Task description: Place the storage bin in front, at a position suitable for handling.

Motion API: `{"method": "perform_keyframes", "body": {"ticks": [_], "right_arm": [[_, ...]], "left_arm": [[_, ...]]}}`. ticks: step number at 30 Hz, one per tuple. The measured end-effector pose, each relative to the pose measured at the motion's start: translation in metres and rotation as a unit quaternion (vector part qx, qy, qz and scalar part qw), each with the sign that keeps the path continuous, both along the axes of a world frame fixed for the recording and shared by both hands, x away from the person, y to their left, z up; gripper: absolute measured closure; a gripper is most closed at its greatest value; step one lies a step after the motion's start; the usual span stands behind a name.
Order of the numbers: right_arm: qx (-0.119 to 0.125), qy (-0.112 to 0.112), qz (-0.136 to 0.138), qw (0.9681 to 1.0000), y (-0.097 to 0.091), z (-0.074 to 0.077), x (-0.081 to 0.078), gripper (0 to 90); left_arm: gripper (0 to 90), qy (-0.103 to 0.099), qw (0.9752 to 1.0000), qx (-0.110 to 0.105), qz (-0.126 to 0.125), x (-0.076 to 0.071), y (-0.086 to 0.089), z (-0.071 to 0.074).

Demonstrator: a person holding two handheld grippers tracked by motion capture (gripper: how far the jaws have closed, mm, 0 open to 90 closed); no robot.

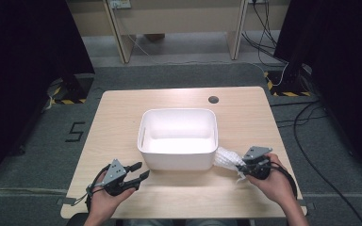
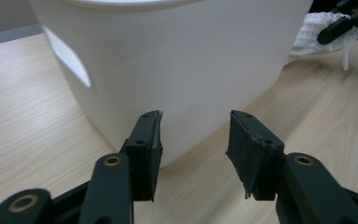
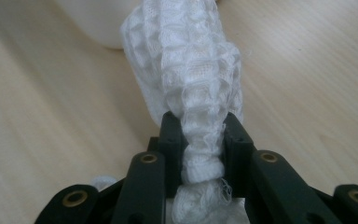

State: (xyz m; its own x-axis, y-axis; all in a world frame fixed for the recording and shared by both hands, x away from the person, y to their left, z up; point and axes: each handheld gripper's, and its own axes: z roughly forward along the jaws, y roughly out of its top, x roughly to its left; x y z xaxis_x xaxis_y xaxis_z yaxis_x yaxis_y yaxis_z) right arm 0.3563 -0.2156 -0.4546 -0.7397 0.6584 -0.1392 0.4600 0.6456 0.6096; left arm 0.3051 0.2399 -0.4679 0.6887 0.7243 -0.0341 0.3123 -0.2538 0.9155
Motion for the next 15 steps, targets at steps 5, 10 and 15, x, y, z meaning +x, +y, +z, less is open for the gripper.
{"method": "perform_keyframes", "body": {"ticks": [5, 10, 15], "right_arm": [[0.002, 0.004, 0.015, 0.9999, 0.005, 0.003, -0.020, 74.7], [-0.005, 0.011, 0.041, 0.9991, 0.014, 0.009, -0.040, 74.7], [0.009, 0.011, 0.076, 0.9970, 0.028, 0.017, -0.049, 74.7]], "left_arm": [[51.3, -0.003, 0.9999, -0.005, -0.013, -0.002, -0.010, 0.005], [47.7, -0.006, 0.9993, -0.004, -0.036, -0.005, -0.020, 0.010], [45.1, -0.011, 0.9978, -0.005, -0.065, -0.007, -0.035, 0.016]]}}
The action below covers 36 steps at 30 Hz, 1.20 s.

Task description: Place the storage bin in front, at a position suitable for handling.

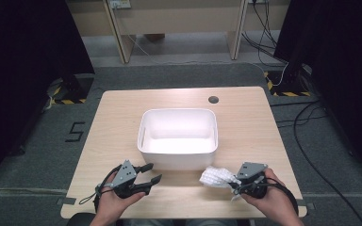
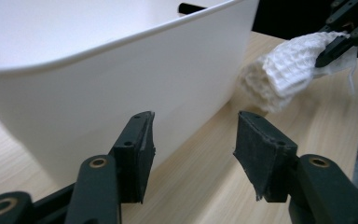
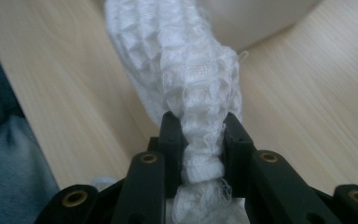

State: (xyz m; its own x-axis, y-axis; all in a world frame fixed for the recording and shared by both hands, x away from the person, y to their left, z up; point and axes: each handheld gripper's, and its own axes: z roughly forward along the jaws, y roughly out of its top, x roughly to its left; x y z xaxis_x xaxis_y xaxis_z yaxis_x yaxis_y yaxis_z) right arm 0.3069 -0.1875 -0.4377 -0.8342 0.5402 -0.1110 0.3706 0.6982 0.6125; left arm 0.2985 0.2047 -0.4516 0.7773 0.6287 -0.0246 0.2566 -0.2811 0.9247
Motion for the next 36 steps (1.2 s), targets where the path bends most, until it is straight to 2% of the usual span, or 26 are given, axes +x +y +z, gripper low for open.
{"method": "perform_keyframes", "body": {"ticks": [2, 3, 4, 9, 17, 24, 27, 32, 36], "right_arm": [[0.008, 0.002, 0.016, 0.9998, 0.008, 0.002, -0.001, 74.7], [0.007, 0.002, 0.034, 0.9994, 0.019, 0.003, -0.002, 74.7], [0.007, 0.002, 0.034, 0.9994, 0.019, 0.003, -0.002, 74.7], [0.006, 0.002, 0.074, 0.9973, 0.044, 0.006, 0.002, 74.7], [0.008, 0.001, 0.118, 0.9930, 0.074, 0.010, 0.008, 74.6], [0.011, 0.002, 0.138, 0.9904, 0.087, 0.010, 0.011, 74.6], [0.019, 0.006, 0.148, 0.9888, 0.090, 0.011, 0.012, 74.5], [0.025, 0.004, 0.162, 0.9865, 0.092, 0.013, 0.012, 74.6], [0.028, 0.007, 0.172, 0.9847, 0.094, 0.014, 0.013, 74.6]], "left_arm": [[43.2, -0.003, 0.9999, 0.004, -0.011, 0.000, -0.006, 0.003], [40.4, -0.004, 0.9998, 0.008, -0.016, 0.000, -0.009, 0.003], [40.4, -0.004, 0.9997, 0.010, -0.021, -0.001, -0.012, 0.004], [36.9, -0.005, 0.9980, 0.026, -0.057, -0.002, -0.030, 0.007], [32.6, -0.007, 0.9911, 0.056, -0.121, 0.003, -0.058, 0.000], [30.9, 0.002, 0.9861, 0.077, -0.147, 0.007, -0.065, -0.009], [30.9, 0.005, 0.9859, 0.075, -0.149, 0.007, -0.065, -0.010], [30.1, 0.000, 0.9822, 0.091, -0.164, 0.008, -0.067, -0.011], [31.1, 0.000, 0.9816, 0.093, -0.166, 0.009, -0.068, -0.013]]}}
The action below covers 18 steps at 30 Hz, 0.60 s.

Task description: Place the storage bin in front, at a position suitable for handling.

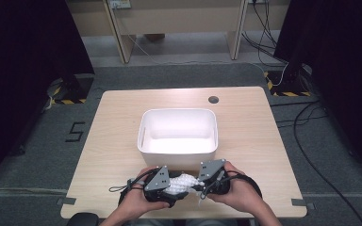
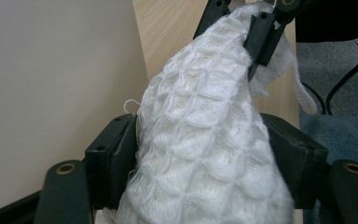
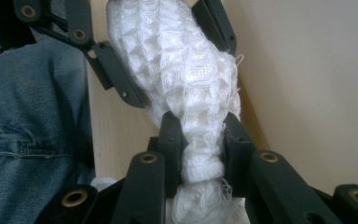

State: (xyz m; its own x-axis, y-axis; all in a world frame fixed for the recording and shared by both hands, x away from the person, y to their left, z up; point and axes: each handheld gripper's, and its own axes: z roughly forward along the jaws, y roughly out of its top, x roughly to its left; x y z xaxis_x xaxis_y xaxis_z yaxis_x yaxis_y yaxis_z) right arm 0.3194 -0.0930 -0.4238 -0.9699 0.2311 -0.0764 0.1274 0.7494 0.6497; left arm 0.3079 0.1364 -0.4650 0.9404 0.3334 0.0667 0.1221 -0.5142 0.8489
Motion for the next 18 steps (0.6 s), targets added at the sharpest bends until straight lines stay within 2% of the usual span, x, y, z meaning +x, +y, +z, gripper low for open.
{"method": "perform_keyframes", "body": {"ticks": [6, 11, 14, 16, 18], "right_arm": [[0.007, 0.000, 0.010, 0.9999, 0.0002, 0.0018, 0.0009, 74.7], [0.013, -0.001, 0.008, 0.9999, 0.0004, 0.0041, 0.0004, 74.8], [0.016, -0.001, 0.011, 0.9998, 0.0002, 0.0047, 0.0016, 74.6], [0.018, 0.001, 0.004, 0.9998, -0.0003, 0.0050, 0.0020, 72.7], [0.019, 0.004, 0.003, 0.9998, -0.0015, 0.0054, 0.0040, 66.6]], "left_arm": [[40.3, -0.008, 0.9998, 0.014, -0.008, 0.0002, 0.0010, -0.0018], [52.9, -0.014, 0.9995, 0.022, -0.018, -0.0004, 0.0015, -0.0019], [61.1, -0.015, 0.9995, 0.022, -0.016, -0.0005, 0.0013, -0.0012], [67.6, -0.017, 0.9996, 0.021, -0.012, -0.0009, 0.0004, -0.0005], [70.6, -0.013, 0.9997, 0.020, -0.006, -0.0008, -0.0007, -0.0003]]}}
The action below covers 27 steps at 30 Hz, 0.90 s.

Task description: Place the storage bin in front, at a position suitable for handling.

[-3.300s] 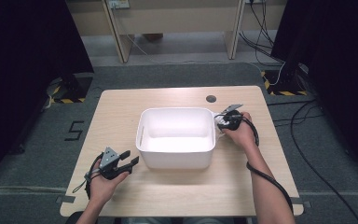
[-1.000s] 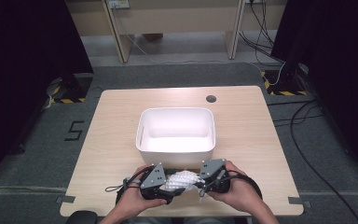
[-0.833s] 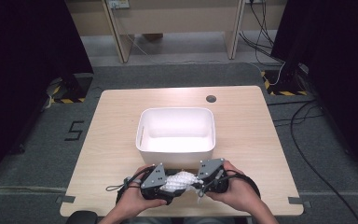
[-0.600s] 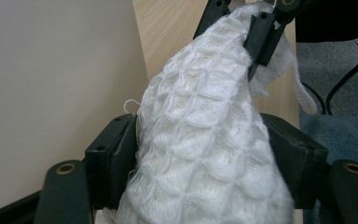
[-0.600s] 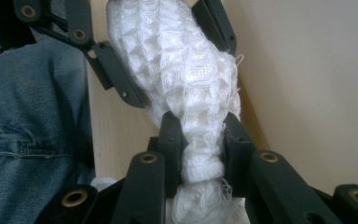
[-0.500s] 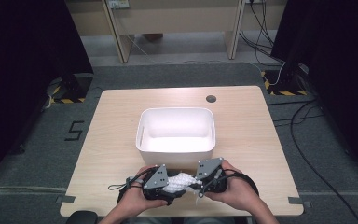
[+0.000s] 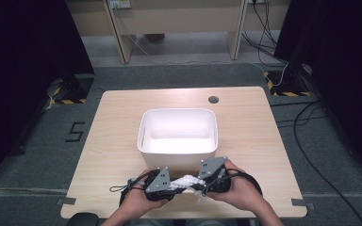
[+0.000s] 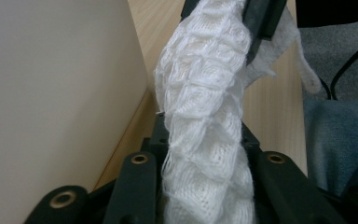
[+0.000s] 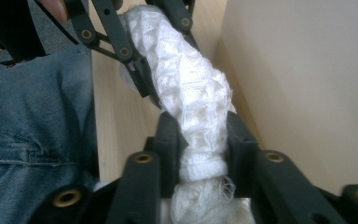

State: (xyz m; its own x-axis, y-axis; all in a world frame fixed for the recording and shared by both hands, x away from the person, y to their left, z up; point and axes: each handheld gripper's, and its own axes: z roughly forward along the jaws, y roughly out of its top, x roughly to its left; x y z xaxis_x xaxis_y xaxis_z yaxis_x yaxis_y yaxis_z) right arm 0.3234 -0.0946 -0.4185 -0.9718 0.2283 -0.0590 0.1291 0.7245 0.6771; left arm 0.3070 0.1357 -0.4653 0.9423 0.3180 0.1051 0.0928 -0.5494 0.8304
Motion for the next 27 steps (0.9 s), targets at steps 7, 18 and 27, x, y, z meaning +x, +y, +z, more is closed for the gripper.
{"method": "perform_keyframes", "body": {"ticks": [7, 18, 27], "right_arm": [[0.058, -0.013, -0.049, 0.9970, -0.025, 0.024, 0.004, 48.9], [0.127, -0.058, -0.298, 0.9442, -0.069, 0.063, 0.060, 62.1], [0.096, -0.026, -0.314, 0.9444, -0.053, 0.049, 0.092, 63.2]], "left_arm": [[72.3, 0.000, 0.9995, -0.008, 0.032, 0.006, 0.000, 0.001], [72.4, 0.034, 0.9965, -0.045, 0.062, 0.009, -0.016, 0.005], [72.2, 0.031, 0.9971, -0.037, 0.058, 0.016, -0.026, 0.010]]}}
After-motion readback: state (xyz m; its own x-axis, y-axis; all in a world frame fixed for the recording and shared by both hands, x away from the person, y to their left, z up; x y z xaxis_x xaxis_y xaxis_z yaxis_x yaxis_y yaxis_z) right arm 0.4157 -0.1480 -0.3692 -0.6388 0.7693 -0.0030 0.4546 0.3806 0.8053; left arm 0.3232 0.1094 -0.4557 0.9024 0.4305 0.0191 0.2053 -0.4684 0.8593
